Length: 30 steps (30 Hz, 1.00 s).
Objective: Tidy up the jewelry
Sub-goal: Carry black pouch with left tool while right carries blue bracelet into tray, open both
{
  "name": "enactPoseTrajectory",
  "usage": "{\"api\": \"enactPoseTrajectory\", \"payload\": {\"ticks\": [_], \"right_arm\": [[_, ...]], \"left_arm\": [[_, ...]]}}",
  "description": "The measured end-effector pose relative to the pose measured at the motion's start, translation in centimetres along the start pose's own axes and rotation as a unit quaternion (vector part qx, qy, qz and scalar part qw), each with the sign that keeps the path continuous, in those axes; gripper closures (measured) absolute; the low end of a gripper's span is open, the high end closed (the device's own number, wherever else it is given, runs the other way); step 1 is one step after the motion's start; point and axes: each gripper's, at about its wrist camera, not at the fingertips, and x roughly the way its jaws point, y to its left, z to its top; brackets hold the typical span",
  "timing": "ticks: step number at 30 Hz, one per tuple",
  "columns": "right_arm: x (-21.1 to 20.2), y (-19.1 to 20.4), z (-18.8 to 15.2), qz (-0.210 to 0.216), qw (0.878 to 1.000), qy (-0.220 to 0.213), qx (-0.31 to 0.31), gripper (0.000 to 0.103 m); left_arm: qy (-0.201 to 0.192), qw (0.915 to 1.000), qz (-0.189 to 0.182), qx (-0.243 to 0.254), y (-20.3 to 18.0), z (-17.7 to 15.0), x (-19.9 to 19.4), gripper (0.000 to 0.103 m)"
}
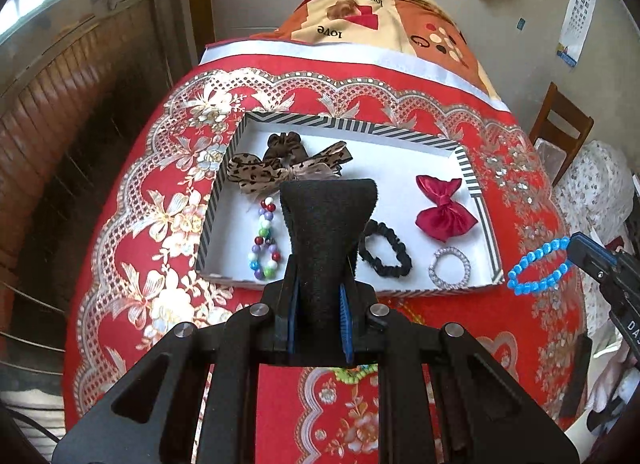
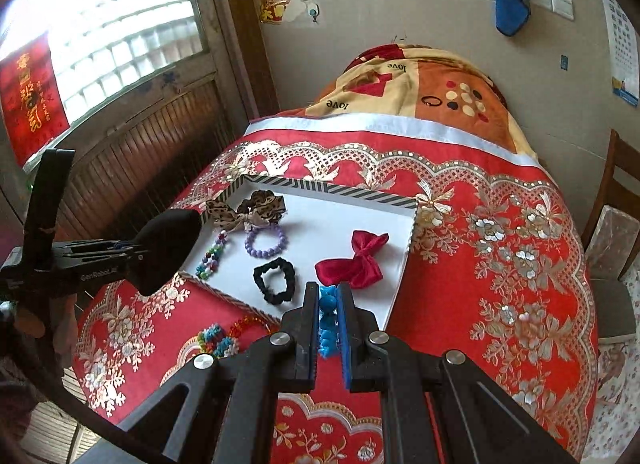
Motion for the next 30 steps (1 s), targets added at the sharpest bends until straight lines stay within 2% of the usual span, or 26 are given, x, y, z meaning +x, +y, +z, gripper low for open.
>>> {"api": "enactPoseTrajectory", "payload": {"ticks": [13, 22, 30], "right_arm": [[4.1, 0.7, 2.7, 0.01, 1.0, 0.012, 0.007, 0.095], [8.8, 1.8, 5.1, 0.024, 0.999, 0.032, 0.007, 0.095], [13.1, 3.0, 6.6, 0.034, 0.998, 0.057, -0.005, 0.095]], "left_arm": [[0.04, 0.9988, -0.011, -0.025, 2.0, 1.6, 4.3, 0.088], [0.067, 0.9967, -0.026, -0.039, 2.1, 2.7, 7.6, 0.088], [0.079, 0.9961, -0.022, -0.034, 1.9, 3.6, 10.1, 0.088]]}}
